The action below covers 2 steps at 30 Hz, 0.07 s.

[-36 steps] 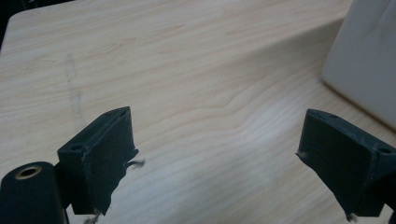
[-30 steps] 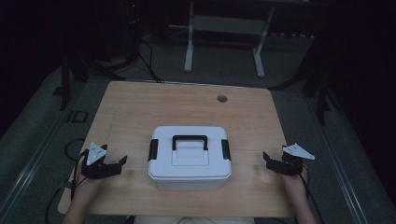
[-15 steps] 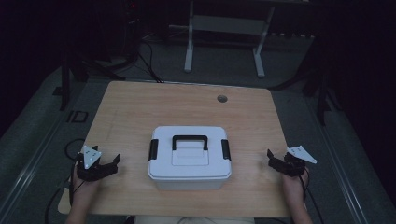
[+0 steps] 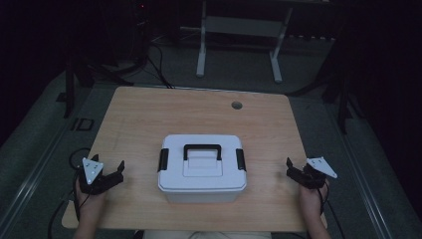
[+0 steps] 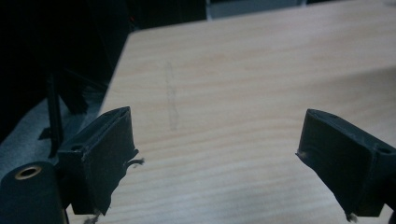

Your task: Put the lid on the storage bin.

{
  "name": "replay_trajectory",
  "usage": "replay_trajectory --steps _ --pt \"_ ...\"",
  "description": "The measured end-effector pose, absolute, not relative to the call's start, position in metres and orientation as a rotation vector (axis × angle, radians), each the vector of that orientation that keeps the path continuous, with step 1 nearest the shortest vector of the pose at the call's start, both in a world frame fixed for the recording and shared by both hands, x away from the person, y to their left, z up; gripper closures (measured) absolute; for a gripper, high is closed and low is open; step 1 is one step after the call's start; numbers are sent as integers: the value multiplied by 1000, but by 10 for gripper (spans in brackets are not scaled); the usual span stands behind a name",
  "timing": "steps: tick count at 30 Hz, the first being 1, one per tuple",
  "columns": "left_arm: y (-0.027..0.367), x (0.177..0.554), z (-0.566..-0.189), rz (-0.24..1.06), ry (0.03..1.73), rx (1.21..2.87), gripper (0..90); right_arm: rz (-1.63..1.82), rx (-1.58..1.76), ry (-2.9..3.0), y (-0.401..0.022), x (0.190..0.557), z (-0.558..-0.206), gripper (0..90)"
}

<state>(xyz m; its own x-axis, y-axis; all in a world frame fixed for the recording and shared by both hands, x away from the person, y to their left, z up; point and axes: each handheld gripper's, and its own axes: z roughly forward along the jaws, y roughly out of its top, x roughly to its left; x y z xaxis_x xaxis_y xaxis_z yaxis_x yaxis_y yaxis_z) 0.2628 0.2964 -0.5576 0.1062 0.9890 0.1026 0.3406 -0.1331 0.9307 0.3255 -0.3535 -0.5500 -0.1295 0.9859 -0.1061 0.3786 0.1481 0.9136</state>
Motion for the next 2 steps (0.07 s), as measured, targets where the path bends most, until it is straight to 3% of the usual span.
replay_trajectory --steps 2 --pt "298 262 -557 1044 1339 1582 107 972 1336 1632 -354 325 -550 123"
